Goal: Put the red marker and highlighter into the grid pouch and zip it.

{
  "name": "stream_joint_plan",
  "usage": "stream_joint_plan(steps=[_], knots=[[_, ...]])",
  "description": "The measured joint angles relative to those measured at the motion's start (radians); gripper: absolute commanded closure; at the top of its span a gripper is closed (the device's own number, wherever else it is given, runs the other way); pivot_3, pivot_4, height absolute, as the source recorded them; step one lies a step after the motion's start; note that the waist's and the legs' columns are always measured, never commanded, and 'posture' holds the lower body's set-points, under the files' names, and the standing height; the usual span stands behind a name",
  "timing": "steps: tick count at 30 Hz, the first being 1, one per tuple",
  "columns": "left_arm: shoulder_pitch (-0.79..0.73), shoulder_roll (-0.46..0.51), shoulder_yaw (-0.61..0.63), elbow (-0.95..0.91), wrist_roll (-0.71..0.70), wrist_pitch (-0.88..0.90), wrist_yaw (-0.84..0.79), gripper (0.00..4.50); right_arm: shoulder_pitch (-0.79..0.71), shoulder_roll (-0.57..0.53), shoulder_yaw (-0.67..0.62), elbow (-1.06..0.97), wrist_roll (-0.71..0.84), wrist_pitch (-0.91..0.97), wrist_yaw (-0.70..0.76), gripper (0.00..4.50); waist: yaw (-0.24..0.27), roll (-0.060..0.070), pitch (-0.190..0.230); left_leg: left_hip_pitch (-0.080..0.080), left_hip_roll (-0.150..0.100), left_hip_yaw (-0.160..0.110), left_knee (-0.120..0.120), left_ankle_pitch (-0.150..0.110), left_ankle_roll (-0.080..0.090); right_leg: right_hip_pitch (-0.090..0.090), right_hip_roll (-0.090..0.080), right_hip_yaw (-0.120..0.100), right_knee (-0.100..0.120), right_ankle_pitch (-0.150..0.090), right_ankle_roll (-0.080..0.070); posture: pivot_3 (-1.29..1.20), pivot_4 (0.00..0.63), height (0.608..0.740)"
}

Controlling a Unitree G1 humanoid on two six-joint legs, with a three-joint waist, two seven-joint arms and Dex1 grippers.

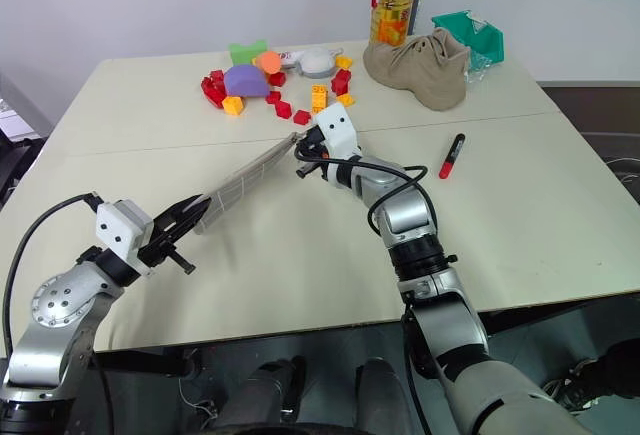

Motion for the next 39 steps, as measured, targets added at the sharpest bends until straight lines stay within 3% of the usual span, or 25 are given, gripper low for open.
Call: stream_joint_plan(steps=[8,18,27,30,35,36,39], knots=[[-0.023,-0.048,-0.028,0.0,0.034,0.023,0.053,4.5,0.034,-0.08,0.185,-0.147,-0.105,-0.064,0.096,4.41,0.0,0.0,0.0,0.0,0.0,0.0,0.0,0.0,0.0,0.0,0.0,0.0,0.0,0.0,0.0,0.0,0.15,0.74],[-0.071,-0.133,-0.127,0.0,0.113,0.056,0.136,4.5,0.058,-0.064,0.353,-0.3,-0.14,-0.072,0.203,4.41,0.003,0.0,0.0,0.0,0.0,0.0,0.0,0.0,0.0,0.0,0.0,0.0,0.0,0.0,0.0,0.0,0.15,0.74],[-0.11,-0.193,-0.163,0.025,0.178,0.066,0.198,4.5,0.058,-0.07,0.361,-0.333,-0.172,-0.093,0.239,4.41,0.01,-0.001,0.0,0.0,0.0,0.0,0.001,0.0,0.0,0.001,0.0,0.0,0.0,0.0,0.0,0.0,0.15,0.74],[-0.137,-0.212,-0.166,0.048,0.198,0.066,0.226,4.5,0.058,-0.072,0.348,-0.351,-0.157,-0.095,0.276,3.14,0.016,-0.001,0.0,0.0,0.0,0.0,0.001,0.0,0.0,0.001,0.0,0.0,0.0,0.0,0.0,0.0,0.15,0.74],[-0.147,-0.206,-0.161,0.048,0.202,0.059,0.229,4.5,0.069,-0.118,0.329,-0.362,-0.131,-0.083,0.308,0.41,0.028,-0.001,0.0,0.0,-0.001,0.0,0.002,0.0,0.0,0.001,0.0,0.0,-0.001,0.0,0.0,0.0,0.15,0.74],[-0.14,-0.198,-0.155,0.048,0.201,0.054,0.225,4.5,0.069,-0.132,0.309,-0.356,-0.131,-0.078,0.301,0.05,0.029,-0.001,0.0,0.0,-0.001,0.0,0.002,0.0,0.0,0.002,0.0,0.0,-0.001,0.0,0.0,0.0,0.15,0.74],[-0.121,-0.158,-0.13,0.049,0.193,0.029,0.195,4.5,0.068,-0.185,0.235,-0.287,-0.135,-0.062,0.258,0.05,0.029,-0.001,0.0,0.0,-0.001,0.0,0.002,0.0,0.0,0.002,0.0,0.0,-0.001,0.0,0.0,0.0,0.15,0.74]])
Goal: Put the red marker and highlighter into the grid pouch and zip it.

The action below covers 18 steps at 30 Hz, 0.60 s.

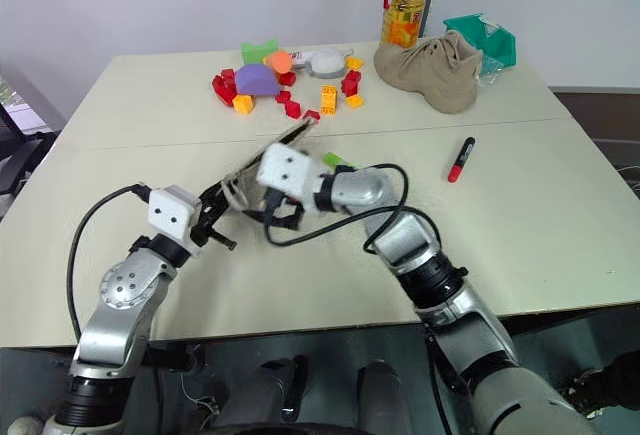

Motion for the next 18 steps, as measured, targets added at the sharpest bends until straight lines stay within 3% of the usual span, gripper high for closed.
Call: stream_joint_plan(steps=[4,11,14,18], knots=[[0.008,0.068,0.057,0.047,-0.01,-0.057,-0.046,4.5,-0.009,-0.036,-0.108,0.202,-0.02,0.056,-0.107,0.05,-0.002,0.0,0.0,0.0,0.0,0.0,0.0,0.0,0.0,0.0,0.0,0.0,0.0,0.0,0.0,0.0,0.15,0.74],[0.0,0.1,0.082,0.111,-0.012,-0.122,-0.085,4.5,-0.059,0.007,-0.207,0.479,-0.007,0.104,-0.203,0.05,-0.006,0.0,0.0,0.0,0.001,0.001,-0.001,0.0,0.0,-0.001,0.0,0.001,0.0,0.0,0.0,0.0,0.15,0.74],[0.0,0.1,0.082,0.122,-0.01,-0.136,-0.089,4.5,-0.066,0.024,-0.234,0.51,0.018,0.107,-0.206,1.42,-0.006,0.0,0.0,0.0,0.001,0.001,-0.001,0.0,0.0,-0.001,0.0,0.001,0.0,0.0,0.0,0.0,0.15,0.74],[0.001,0.097,0.081,0.126,-0.008,-0.144,-0.089,4.5,-0.065,0.024,-0.261,0.506,0.036,0.131,-0.205,3.61,-0.006,0.0,0.0,0.0,0.0,0.002,-0.001,0.0,0.0,0.0,0.0,0.001,0.0,0.0,0.0,0.0,0.15,0.74]])
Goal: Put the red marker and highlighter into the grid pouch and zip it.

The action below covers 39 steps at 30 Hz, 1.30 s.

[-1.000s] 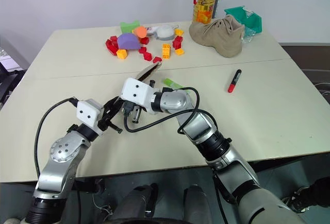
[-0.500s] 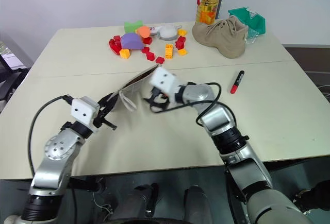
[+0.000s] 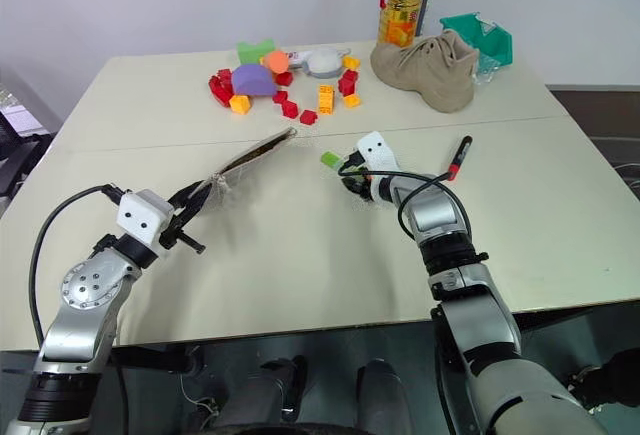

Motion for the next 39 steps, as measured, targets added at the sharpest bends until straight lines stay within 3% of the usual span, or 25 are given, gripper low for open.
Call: stream_joint_plan(steps=[5,11,14,39], knots=[[0.0,-0.021,-0.004,0.003,0.0,-0.004,0.0,4.5,0.037,-0.018,0.007,-0.091,0.018,-0.002,0.028,3.61,0.001,0.0,0.0,0.0,0.0,0.0,0.0,0.0,0.0,0.0,0.0,0.0,0.0,0.0,0.0,0.0,0.15,0.74],[-0.013,-0.04,-0.022,0.023,0.0,-0.018,-0.002,4.5,0.112,-0.188,0.021,-0.398,0.048,-0.072,0.189,3.61,0.006,0.0,0.0,-0.002,0.0,0.0,0.001,0.0,0.001,-0.001,0.0,-0.001,-0.001,0.0,0.0,0.0,0.15,0.74],[-0.027,-0.048,-0.043,0.036,0.0,-0.021,-0.01,4.5,0.13,-0.209,0.015,-0.491,0.087,-0.041,0.23,3.61,0.0,0.0,0.0,-0.002,0.001,0.0,0.001,0.0,0.001,-0.001,0.0,-0.001,0.0,0.0,0.0,0.0,0.15,0.74],[-0.045,-0.064,-0.087,0.017,-0.008,-0.019,-0.036,4.5,0.137,-0.197,0.073,-0.545,0.112,0.074,0.222,3.61,0.005,0.0,0.0,-0.002,0.0,0.0,0.002,-0.001,0.001,-0.001,0.0,-0.001,-0.001,0.0,0.0,0.0,0.15,0.74]])
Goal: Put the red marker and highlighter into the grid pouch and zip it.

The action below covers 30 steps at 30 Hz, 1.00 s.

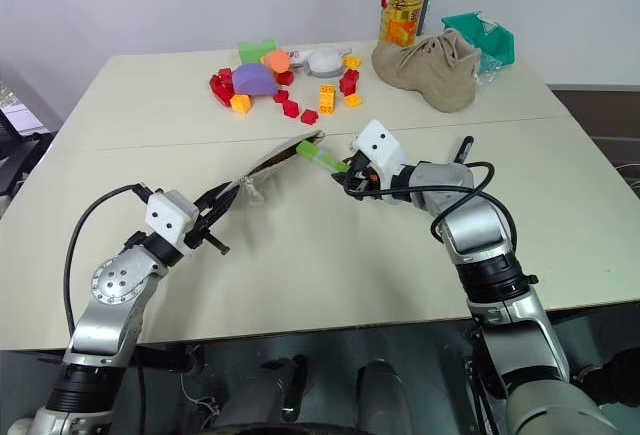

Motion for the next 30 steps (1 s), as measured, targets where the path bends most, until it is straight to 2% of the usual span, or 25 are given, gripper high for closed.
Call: stream_joint_plan(steps=[10,14,21,26,30], knots=[[0.017,0.136,-0.089,-0.035,0.026,-0.04,-0.173,4.5,0.034,-0.171,0.142,-0.118,-0.058,-0.048,0.121,3.61,0.001,0.0,0.0,-0.001,0.0,0.0,0.0,0.0,0.0,0.0,0.0,0.0,-0.001,0.0,0.0,0.0,0.15,0.74],[0.017,0.162,-0.114,-0.043,0.028,-0.07,-0.236,4.5,0.034,-0.2,0.194,-0.156,-0.09,-0.102,0.172,3.61,-0.001,0.0,0.0,-0.001,0.0,0.0,0.0,0.0,0.001,0.0,0.0,0.0,-0.001,0.0,0.0,0.0,0.15,0.74],[0.017,0.165,-0.111,-0.039,0.028,-0.088,-0.257,4.5,0.033,-0.196,0.204,-0.173,-0.091,-0.109,0.183,0.06,0.002,-0.001,0.001,-0.002,0.0,0.0,0.0,0.0,0.001,0.0,0.0,0.0,-0.002,0.0,0.0,0.0,0.15,0.74],[0.017,0.158,-0.107,-0.028,0.028,-0.087,-0.241,4.5,0.034,-0.205,0.157,-0.171,-0.096,-0.11,0.158,0.02,0.002,-0.001,0.001,-0.002,0.0,0.0,0.0,0.0,0.001,0.0,0.0,0.0,-0.002,0.0,0.0,0.0,0.15,0.74],[0.01,0.108,-0.09,-0.01,0.019,-0.06,-0.182,4.5,0.046,-0.225,0.019,-0.127,-0.061,-0.092,0.119,0.02,0.007,-0.001,0.001,-0.002,0.0,0.0,0.001,-0.001,0.001,0.0,0.0,-0.001,-0.002,0.0,0.0,0.0,0.15,0.74]])
